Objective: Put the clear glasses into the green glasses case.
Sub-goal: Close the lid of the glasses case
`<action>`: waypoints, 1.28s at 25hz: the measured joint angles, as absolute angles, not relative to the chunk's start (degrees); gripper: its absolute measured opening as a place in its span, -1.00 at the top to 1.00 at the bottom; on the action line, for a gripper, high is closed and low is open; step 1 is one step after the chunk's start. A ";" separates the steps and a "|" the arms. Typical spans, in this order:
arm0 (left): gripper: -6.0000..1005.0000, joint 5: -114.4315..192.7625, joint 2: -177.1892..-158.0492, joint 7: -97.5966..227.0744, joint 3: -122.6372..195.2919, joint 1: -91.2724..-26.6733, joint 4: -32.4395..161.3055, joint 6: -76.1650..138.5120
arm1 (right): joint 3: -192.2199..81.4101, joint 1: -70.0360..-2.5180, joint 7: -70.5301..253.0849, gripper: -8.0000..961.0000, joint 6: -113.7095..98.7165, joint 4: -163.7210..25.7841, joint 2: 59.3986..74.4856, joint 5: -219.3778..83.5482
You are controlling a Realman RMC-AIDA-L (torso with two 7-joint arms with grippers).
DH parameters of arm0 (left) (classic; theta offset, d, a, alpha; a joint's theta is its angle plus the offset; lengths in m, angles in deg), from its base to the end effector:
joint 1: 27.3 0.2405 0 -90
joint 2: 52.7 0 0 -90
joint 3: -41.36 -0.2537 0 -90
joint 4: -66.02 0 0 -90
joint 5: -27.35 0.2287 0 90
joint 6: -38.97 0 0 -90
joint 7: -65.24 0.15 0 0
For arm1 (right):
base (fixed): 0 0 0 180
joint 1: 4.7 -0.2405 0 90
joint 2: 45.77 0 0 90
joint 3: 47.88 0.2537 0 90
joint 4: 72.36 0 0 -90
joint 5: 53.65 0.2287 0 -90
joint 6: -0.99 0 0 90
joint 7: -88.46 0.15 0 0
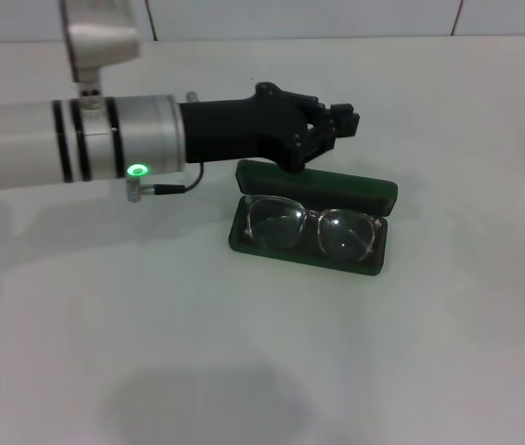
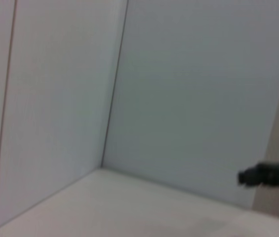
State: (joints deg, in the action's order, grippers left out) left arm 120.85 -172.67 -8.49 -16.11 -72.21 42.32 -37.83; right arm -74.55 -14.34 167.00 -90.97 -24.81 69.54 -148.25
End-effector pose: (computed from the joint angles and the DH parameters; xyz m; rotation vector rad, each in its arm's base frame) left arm -0.1673 0.3935 -0.0693 -2.7965 -0.4378 -0.8822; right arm 0.3652 0.2689 0.1298 -2.0801 0.6961 0.8421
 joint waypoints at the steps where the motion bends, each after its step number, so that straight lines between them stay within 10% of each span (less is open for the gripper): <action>1: 0.76 120.77 -172.81 -8.47 -17.25 -72.53 42.49 -36.19 | -74.05 -14.41 166.65 0.75 -91.26 -25.42 69.54 -148.24; 32: 0.75 117.91 -173.00 -8.58 -28.33 -72.50 43.63 -25.39 | -74.11 -16.63 163.12 0.75 -91.74 -32.18 69.54 -148.57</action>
